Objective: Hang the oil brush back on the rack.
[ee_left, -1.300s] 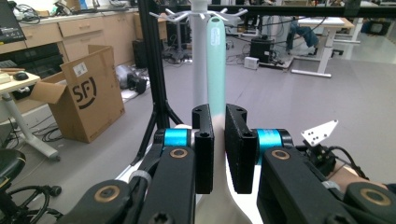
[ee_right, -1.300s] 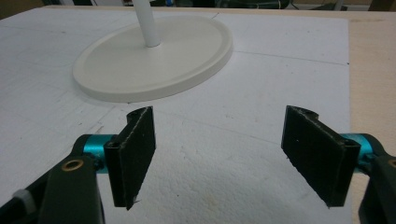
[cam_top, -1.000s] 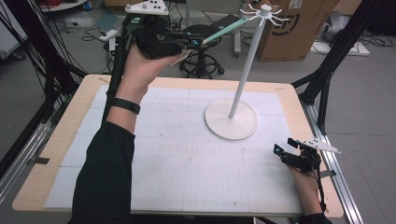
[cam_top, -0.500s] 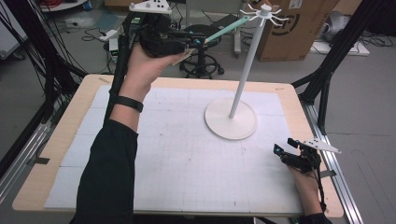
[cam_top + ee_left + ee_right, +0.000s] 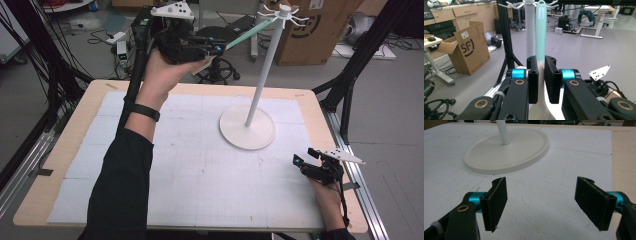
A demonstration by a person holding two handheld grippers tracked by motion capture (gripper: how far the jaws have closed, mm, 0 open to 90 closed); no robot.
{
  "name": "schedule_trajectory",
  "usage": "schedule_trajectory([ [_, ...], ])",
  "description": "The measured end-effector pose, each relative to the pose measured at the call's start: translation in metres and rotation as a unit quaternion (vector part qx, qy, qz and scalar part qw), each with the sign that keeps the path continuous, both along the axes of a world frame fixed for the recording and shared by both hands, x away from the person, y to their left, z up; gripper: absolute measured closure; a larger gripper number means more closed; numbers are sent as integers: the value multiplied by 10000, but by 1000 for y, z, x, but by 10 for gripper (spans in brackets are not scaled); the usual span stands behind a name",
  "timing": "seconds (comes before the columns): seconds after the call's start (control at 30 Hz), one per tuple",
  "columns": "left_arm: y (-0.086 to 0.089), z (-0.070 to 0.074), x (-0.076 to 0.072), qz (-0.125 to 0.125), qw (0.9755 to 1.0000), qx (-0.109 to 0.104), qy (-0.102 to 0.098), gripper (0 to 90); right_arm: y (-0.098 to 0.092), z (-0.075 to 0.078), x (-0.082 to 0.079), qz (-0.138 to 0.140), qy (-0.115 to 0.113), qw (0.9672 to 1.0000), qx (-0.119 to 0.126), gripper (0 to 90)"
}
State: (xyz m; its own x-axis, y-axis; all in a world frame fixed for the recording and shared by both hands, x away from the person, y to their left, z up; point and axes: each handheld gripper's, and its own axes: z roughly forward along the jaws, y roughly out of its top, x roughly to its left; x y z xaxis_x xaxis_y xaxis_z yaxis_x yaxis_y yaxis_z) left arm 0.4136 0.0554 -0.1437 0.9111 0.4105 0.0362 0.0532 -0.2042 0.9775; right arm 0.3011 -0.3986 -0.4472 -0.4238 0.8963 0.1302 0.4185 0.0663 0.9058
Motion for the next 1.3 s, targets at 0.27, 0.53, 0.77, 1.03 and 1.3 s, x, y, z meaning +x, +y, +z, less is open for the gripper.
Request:
schedule_trajectory([
  [0.27,-2,-1,0,126,9999,105,16,823,0,0,0,7,-6,10000,-17,256],
  [0.53,-1,-3,2,271,9995,127,85,823,0,0,0,3,6,10000,-11,256],
  [0.77,-8,-8,5,284,9994,186,117,822,0,0,0,5,3,10000,-8,256],
  [1.03,-13,-14,1,331,9987,399,25,652,0,0,0,12,3,10000,-3,256],
  [1.3,28,-49,-12,544,9980,318,2,400,0,0,0,21,-14,10000,-36,257],
])
